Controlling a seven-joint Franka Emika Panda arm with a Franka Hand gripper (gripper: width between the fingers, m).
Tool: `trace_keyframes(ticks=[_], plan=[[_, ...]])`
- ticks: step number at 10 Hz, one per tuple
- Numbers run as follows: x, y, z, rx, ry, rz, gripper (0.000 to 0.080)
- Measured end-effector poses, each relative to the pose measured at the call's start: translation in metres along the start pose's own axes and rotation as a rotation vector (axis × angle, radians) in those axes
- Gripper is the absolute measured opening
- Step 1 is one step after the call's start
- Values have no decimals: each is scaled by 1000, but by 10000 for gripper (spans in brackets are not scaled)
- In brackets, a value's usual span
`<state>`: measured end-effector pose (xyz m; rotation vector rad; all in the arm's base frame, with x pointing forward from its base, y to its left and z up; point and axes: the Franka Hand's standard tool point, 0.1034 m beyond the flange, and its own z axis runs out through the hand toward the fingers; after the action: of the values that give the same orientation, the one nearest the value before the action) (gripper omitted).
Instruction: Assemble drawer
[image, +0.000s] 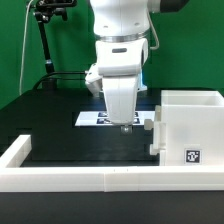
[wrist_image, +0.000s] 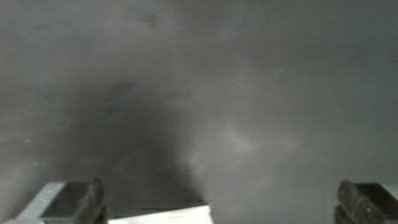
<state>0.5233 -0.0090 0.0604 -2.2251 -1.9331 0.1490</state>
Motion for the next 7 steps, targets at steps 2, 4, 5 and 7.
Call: trace_keyframes(ticks=[2,4,5,7], plan=[[16,-2,0,1,2,17,648],[34,1,-5,-1,4,44,648],[42,2,-6,-2,5,57,648],[47,5,-11,-1,5,65,648]])
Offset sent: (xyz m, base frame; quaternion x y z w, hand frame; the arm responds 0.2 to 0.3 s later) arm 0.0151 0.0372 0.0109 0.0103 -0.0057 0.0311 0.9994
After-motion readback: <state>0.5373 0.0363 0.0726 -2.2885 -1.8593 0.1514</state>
